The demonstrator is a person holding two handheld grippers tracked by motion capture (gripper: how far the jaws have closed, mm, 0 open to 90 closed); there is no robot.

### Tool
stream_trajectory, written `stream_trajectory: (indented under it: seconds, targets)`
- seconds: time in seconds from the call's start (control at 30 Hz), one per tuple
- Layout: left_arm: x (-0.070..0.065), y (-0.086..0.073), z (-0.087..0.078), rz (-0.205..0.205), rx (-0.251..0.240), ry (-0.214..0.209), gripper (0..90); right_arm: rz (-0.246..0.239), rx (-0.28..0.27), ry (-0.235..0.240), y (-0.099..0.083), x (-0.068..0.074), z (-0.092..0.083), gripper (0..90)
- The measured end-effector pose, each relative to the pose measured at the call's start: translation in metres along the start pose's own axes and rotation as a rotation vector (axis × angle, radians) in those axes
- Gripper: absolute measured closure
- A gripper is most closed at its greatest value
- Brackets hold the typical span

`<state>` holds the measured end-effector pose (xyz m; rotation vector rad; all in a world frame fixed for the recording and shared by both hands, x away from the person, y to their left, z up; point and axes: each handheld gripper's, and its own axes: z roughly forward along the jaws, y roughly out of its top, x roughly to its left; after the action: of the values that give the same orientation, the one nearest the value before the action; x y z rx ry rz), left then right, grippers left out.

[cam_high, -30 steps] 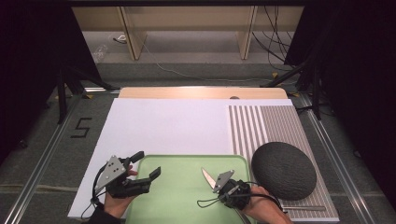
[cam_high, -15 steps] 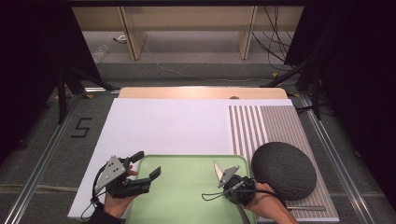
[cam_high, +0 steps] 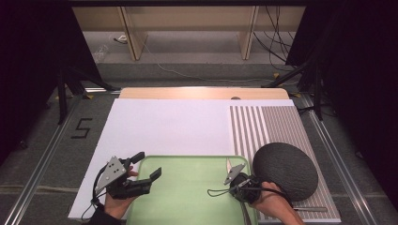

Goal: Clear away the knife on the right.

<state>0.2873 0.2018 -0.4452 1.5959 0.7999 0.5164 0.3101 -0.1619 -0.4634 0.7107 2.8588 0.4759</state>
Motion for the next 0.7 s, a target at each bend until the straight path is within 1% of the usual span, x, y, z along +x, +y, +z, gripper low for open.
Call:
stream_trajectory:
  seconds: [0.03, 0.17, 0.2, 0.23, 0.33, 0.4, 0.43, 0.53, 0.6, 0.7]
  targets:
    - [0.0, 0.0, 0.0, -0.001, -0.001, 0.0, 17.5, -0.006, -0.001, 0.002, -0.001, -0.001, -0.001, 90.0]
    - [0.0, 0.0, 0.0, -0.001, -0.001, 0.0, 17.5, 0.014, 0.006, 0.002, -0.003, -0.003, -0.002, 90.0]
    - [0.0, 0.0, 0.0, -0.001, 0.0, 0.0, 17.5, 0.007, 0.012, 0.004, -0.004, -0.004, -0.002, 90.0]
    - [0.0, 0.0, 0.0, 0.0, 0.001, 0.0, 17.5, 0.01, 0.013, 0.0, -0.004, -0.004, -0.002, 90.0]
    - [0.0, 0.0, 0.0, -0.001, 0.0, 0.0, 17.5, 0.023, 0.023, 0.001, -0.006, -0.006, -0.003, 90.0]
    - [0.0, 0.0, 0.0, 0.0, 0.0, 0.001, 17.6, 0.042, 0.026, -0.002, -0.007, -0.006, -0.003, 90.0]
    - [0.0, 0.0, 0.0, -0.001, 0.001, 0.001, 17.6, 0.036, 0.027, -0.002, -0.008, -0.008, -0.004, 90.0]
    - [0.0, 0.0, 0.0, -0.001, 0.0, 0.001, 17.5, 0.053, 0.028, 0.0, -0.01, -0.009, -0.004, 90.0]
    - [0.0, 0.0, 0.0, 0.0, 0.001, 0.001, 17.5, 0.055, 0.032, 0.0, -0.012, -0.01, -0.005, 90.0]
    - [0.0, 0.0, 0.0, -0.001, 0.001, 0.002, 17.5, 0.075, 0.029, -0.001, -0.015, -0.011, -0.006, 90.0]
